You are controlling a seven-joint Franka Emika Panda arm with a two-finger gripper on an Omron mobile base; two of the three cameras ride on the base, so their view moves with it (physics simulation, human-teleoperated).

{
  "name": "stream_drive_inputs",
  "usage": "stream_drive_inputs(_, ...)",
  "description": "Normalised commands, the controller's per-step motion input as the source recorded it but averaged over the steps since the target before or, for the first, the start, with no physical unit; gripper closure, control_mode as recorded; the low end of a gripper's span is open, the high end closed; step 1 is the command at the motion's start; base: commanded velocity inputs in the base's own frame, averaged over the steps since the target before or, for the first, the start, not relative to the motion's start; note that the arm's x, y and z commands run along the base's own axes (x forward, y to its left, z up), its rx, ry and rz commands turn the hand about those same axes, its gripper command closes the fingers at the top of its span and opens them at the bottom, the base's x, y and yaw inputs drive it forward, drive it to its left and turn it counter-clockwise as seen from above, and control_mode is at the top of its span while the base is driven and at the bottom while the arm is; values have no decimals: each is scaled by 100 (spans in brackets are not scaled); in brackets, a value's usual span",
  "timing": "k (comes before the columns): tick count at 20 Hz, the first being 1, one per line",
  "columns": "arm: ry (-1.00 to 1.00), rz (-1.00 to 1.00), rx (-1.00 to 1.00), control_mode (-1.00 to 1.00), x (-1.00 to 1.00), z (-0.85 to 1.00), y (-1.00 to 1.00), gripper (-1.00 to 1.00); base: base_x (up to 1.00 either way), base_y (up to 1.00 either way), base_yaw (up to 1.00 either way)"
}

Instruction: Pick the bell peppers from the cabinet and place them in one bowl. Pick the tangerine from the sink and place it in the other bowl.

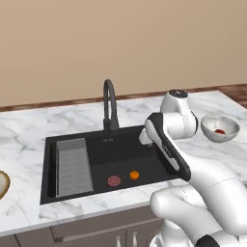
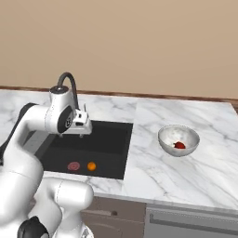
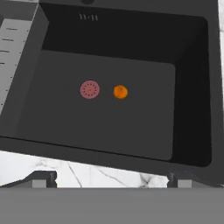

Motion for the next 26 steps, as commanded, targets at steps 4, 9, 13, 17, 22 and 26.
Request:
stream_drive_inputs(4,0,0,0,-100,15,-7,1,-100,0,0,0)
stream_drive_inputs(9,0,0,0,-100,39,-48,1,-100,0,0,0)
stream_drive_inputs(13,0,0,0,-100,30,-56,2,-100,0,0,0)
stream_drive_inputs(17,0,0,0,-100,29,-54,2,-100,0,0,0)
stream_drive_inputs(22,0,0,0,-100,24,-45,3,-100,0,0,0)
stream_drive_inputs(26,1,0,0,-100,16,-27,3,-100,0,0,0)
